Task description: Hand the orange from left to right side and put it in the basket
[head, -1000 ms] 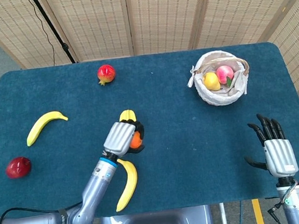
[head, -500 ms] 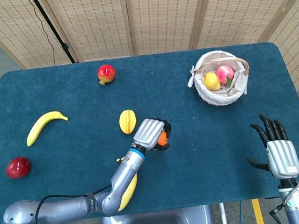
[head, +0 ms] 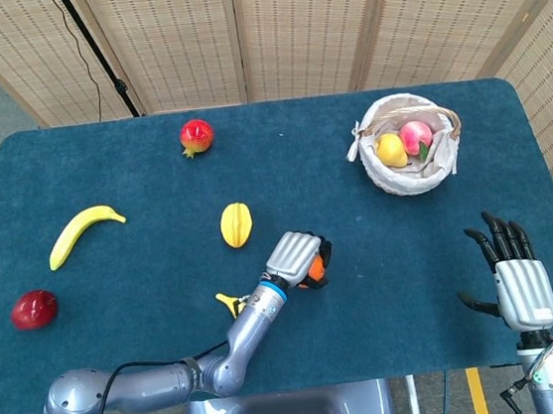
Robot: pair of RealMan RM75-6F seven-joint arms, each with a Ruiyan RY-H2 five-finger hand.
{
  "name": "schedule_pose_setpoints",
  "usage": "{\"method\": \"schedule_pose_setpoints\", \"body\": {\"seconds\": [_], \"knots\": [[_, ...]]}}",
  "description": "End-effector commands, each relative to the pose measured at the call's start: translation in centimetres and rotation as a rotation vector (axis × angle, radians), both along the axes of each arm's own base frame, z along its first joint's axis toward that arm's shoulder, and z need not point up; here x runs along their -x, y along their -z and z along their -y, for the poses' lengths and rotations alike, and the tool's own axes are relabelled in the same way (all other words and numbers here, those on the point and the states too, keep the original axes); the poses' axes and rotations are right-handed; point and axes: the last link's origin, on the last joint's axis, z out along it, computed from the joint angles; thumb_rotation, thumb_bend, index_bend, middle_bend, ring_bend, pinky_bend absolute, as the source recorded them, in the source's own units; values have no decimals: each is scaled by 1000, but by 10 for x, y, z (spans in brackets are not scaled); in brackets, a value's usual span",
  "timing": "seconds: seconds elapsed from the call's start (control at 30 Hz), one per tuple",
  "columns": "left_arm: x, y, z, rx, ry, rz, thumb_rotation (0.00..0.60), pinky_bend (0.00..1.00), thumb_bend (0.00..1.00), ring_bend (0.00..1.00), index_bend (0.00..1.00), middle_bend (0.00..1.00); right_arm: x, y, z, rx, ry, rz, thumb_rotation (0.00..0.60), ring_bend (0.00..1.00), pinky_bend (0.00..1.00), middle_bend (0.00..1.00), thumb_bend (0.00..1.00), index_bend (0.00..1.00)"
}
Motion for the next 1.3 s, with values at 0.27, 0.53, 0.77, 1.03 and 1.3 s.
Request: {"method": "schedule_pose_setpoints", "body": {"seconds": [0.27,0.53,0.77,1.03,1.3], "knots": [[2,-9,1,10,36,7,600,200,141,91,247,107,-1,1,0,-4,-2,-2,600,0,0,29,0,172],[6,-22,-1,9,54,-12,600,92,110,14,192,36,-1,3,0,-9,-4,-4,600,0,0,29,0,172],[9,-48,-1,-34,68,-7,600,92,109,14,168,36,1,2,1,-4,6,-7,600,0,0,29,0,172],[41,-130,21,-234,49,-64,600,92,109,14,152,36,8,5,7,-9,29,-8,600,0,0,29,0,167],[109,-200,60,-337,-81,-137,600,92,108,14,152,36,9,14,12,-28,25,-18,600,0,0,29,0,167]]}}
